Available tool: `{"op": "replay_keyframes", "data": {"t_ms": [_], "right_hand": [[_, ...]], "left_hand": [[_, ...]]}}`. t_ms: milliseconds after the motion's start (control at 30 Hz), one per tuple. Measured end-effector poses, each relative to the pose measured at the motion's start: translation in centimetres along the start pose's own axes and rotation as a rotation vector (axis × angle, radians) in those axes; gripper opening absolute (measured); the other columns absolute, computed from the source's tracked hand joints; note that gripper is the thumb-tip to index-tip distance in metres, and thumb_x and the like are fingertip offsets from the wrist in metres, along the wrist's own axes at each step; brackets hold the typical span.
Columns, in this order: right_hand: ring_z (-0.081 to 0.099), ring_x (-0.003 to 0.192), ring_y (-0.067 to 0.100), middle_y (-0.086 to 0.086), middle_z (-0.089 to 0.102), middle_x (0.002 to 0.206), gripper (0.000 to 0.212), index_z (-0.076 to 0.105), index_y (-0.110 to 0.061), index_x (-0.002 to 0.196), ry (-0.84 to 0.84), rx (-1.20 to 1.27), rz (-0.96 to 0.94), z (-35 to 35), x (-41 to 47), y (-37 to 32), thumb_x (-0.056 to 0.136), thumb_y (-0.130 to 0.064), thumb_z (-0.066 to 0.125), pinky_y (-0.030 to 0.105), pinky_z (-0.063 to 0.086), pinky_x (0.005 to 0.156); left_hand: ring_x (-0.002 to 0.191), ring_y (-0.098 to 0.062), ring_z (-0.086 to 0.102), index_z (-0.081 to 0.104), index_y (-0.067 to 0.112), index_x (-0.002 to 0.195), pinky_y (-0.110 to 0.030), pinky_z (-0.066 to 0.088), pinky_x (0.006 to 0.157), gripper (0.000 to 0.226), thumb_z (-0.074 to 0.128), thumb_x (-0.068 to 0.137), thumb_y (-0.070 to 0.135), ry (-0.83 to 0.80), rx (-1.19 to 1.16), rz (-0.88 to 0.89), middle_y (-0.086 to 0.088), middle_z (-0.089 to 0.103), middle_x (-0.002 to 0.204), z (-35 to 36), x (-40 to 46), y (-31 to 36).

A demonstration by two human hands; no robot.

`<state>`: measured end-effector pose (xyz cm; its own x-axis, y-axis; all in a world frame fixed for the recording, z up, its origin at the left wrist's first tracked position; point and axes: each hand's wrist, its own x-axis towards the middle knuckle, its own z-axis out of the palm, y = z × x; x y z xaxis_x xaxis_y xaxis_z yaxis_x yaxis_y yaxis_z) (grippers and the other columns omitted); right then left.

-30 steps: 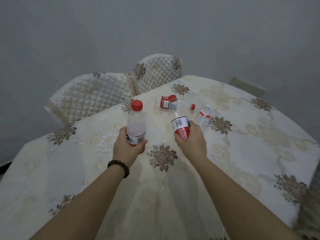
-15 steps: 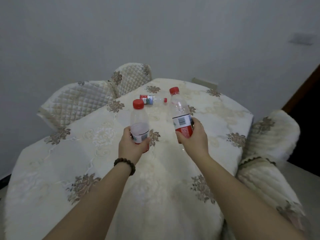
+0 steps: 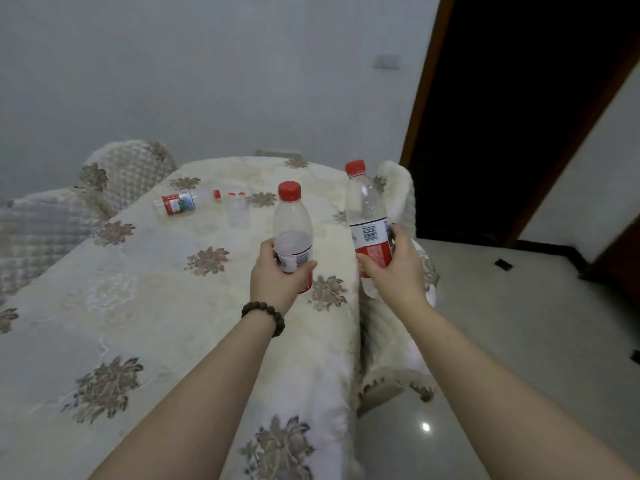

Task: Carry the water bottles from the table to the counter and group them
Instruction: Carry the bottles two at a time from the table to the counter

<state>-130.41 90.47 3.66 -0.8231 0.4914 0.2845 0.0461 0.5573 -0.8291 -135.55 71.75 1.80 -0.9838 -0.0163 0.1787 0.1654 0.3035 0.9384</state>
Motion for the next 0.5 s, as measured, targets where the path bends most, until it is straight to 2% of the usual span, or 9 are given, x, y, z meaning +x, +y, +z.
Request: {"op": "replay_keyframes", "data": {"t_ms": [67,267,367,500], "right_hand": [[0.058,0.104,0.014,-0.005,0.058,0.118,0.066,0.045,-0.026,0.131,0.089,-0.026,0.045,-4.2,-1.5,1.6,0.074,-0.035,0.077,0.036,0.051,0.088],[0.052,0.097,0.006,-0.012,0.05,0.112,0.063,0.047,-0.026,0.13,0.348,-0.109,0.204,-16.6,-7.5,6.0,0.075,-0.031,0.078,0.022,0.043,0.081],[0.051,0.098,0.006,-0.011,0.048,0.113,0.067,0.043,-0.023,0.134,0.461,-0.143,0.31,-22.6,-11.4,8.1,0.077,-0.032,0.077,0.022,0.044,0.081],[0.054,0.108,0.012,-0.005,0.053,0.124,0.068,0.043,-0.022,0.135,0.632,-0.195,0.415,-30.3,-17.7,10.3,0.077,-0.033,0.077,0.025,0.047,0.086]], "left_hand": [[0.093,-0.014,0.061,0.049,0.024,0.112,-0.028,0.05,0.081,0.053,0.082,0.07,0.027,-0.088,-0.04,0.028,0.008,0.062,0.101,3.3,-1.6,1.8],[0.089,-0.003,0.059,0.049,0.025,0.109,-0.018,0.045,0.075,0.051,0.082,0.07,0.03,-0.394,-0.129,0.149,0.015,0.06,0.098,13.3,-8.3,7.9],[0.095,-0.006,0.06,0.051,0.024,0.111,-0.023,0.048,0.08,0.052,0.082,0.07,0.031,-0.537,-0.154,0.199,0.015,0.061,0.101,18.2,-12.7,10.6],[0.095,-0.003,0.055,0.047,0.026,0.118,-0.027,0.049,0.082,0.056,0.08,0.073,0.031,-0.756,-0.175,0.254,0.019,0.056,0.101,23.8,-19.9,14.5]]}}
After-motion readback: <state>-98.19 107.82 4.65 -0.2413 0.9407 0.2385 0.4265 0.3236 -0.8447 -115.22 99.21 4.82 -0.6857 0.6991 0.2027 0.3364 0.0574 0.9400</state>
